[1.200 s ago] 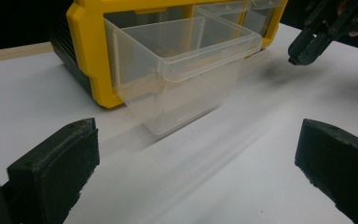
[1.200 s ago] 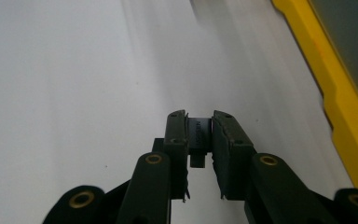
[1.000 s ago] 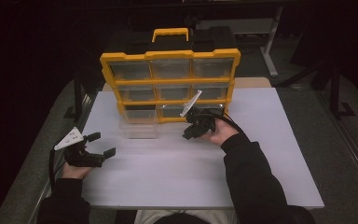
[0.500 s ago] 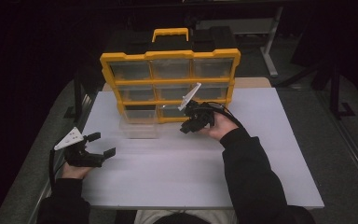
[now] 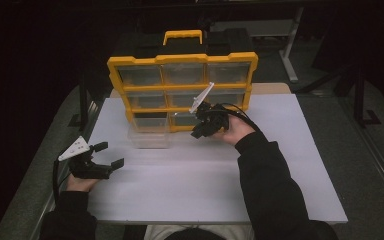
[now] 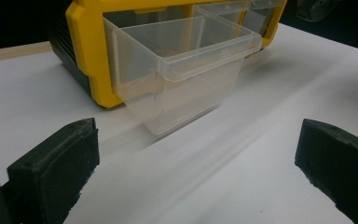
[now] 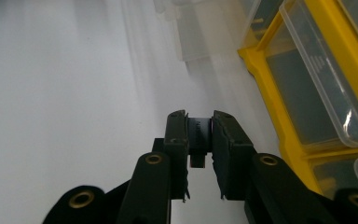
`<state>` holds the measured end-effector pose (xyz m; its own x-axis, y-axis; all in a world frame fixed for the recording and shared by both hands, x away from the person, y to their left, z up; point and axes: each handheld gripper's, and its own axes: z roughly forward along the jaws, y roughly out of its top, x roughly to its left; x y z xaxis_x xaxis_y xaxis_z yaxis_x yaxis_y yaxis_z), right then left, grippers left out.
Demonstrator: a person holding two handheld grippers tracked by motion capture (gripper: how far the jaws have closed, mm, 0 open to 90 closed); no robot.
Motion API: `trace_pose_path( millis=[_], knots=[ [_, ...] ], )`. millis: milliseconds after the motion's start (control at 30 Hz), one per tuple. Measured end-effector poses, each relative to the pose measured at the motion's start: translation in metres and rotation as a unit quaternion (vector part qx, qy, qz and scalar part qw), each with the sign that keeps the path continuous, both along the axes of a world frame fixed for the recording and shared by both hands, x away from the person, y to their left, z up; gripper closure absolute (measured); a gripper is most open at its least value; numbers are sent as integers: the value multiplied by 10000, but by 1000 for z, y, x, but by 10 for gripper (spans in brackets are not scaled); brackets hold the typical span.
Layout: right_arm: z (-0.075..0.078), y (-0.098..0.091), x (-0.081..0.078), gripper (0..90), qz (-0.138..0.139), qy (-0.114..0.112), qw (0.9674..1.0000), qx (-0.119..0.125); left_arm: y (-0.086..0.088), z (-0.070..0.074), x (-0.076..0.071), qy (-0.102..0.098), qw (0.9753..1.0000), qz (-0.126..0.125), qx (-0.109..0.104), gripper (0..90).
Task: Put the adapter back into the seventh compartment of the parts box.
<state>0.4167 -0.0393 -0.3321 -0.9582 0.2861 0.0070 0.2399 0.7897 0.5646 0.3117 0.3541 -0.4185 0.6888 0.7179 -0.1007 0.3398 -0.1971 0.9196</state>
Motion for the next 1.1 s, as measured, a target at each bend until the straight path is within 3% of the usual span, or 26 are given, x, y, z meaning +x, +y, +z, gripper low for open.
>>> trace_pose_path(
  millis=[467,1100],
  knots=[
    [22,15,3,750,142,-143,9998,-61,0,0,0,-3,10000,-5,-1,0],
    [34,46,9,750,401,-177,9989,-190,1,0,0,-6,10000,-11,-25,0]
  ],
)
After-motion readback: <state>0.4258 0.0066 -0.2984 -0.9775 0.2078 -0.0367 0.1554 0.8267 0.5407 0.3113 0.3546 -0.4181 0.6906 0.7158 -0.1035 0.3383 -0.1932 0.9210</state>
